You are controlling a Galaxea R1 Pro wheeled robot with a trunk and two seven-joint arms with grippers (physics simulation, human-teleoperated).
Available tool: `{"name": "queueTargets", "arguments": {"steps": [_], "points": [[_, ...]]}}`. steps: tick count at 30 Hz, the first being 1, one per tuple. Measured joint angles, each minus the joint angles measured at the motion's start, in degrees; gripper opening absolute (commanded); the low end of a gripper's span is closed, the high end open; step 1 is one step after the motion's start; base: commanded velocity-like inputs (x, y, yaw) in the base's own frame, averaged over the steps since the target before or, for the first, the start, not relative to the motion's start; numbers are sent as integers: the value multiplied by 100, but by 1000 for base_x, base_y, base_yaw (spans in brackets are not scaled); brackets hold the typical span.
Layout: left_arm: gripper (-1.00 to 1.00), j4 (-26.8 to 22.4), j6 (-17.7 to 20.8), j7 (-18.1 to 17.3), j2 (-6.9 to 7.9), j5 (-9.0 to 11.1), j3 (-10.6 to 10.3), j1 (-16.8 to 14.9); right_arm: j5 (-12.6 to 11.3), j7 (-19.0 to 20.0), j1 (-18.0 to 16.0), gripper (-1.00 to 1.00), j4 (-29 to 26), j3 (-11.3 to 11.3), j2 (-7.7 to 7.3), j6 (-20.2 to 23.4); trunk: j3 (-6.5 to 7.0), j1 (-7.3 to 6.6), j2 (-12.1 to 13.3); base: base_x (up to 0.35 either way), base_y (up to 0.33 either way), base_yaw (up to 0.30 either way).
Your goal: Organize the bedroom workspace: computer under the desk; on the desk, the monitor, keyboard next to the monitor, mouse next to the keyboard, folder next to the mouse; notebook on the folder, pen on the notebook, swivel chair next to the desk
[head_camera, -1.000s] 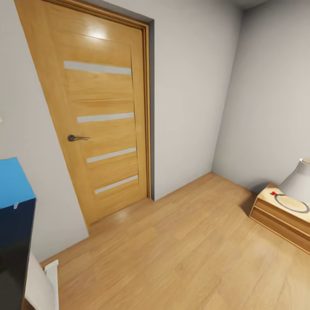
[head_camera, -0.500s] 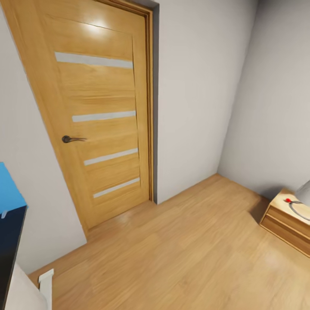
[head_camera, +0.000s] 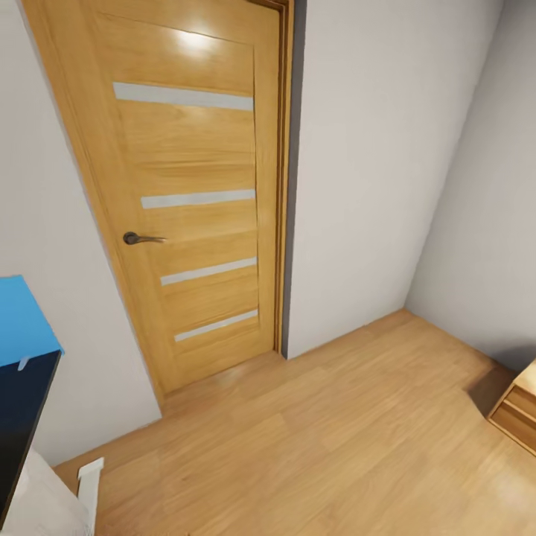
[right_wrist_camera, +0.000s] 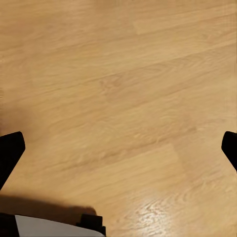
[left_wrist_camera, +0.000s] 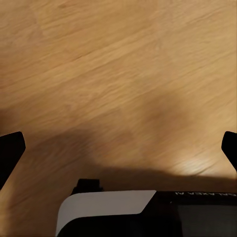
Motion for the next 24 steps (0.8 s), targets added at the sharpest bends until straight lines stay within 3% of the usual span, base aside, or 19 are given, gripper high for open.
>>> {"name": "queueTargets", "arguments": {"steps": [11, 24], "points": [[100, 4, 0, 1, 0, 0, 1, 0, 4, 0, 0, 100, -2, 0, 2, -8, -44, 1, 0, 5, -41, 261], [100, 7, 5, -4, 0, -5, 0, 0, 5, 0, 0, 100, -9, 7, -4, -12, -85, 1, 0, 0, -280, 271]]}}
